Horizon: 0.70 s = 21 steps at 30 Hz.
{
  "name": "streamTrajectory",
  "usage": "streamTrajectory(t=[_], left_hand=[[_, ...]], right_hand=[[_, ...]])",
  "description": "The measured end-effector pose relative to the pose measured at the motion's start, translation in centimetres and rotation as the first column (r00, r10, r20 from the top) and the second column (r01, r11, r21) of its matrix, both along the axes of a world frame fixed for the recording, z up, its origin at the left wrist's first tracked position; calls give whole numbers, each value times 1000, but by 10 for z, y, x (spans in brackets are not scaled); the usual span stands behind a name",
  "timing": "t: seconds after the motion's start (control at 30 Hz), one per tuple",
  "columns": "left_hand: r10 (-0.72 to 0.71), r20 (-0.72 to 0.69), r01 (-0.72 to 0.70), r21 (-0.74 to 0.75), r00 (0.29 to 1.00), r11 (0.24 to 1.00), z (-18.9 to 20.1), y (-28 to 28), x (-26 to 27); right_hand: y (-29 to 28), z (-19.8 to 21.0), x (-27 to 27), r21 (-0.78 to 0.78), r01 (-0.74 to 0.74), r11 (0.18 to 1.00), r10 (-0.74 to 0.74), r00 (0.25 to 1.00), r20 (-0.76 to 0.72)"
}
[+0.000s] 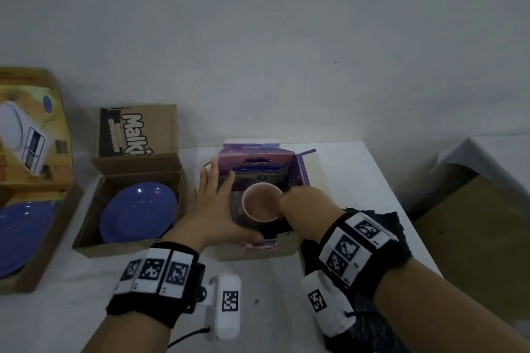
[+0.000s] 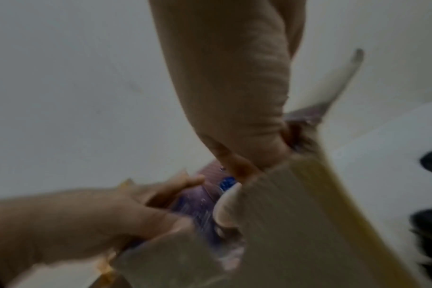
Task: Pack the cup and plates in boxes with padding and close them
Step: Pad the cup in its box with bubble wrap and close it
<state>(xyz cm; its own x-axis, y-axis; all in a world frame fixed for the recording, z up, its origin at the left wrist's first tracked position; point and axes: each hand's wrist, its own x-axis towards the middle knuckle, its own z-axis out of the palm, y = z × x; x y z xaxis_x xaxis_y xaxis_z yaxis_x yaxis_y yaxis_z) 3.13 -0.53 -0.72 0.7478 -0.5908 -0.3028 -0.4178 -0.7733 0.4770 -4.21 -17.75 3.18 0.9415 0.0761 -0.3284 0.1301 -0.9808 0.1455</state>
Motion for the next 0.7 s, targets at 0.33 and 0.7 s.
streamTrajectory(t=[0.33,0.7], left_hand=[[320,50,-275,-397,946,876,-19,-16,11],[349,-19,-309,-509,937,803,-27,-13,12]], right_hand=[[3,2,5,225,277,934,-179,909,-376],[13,-37,15,269,377,886,-214,849,-484]])
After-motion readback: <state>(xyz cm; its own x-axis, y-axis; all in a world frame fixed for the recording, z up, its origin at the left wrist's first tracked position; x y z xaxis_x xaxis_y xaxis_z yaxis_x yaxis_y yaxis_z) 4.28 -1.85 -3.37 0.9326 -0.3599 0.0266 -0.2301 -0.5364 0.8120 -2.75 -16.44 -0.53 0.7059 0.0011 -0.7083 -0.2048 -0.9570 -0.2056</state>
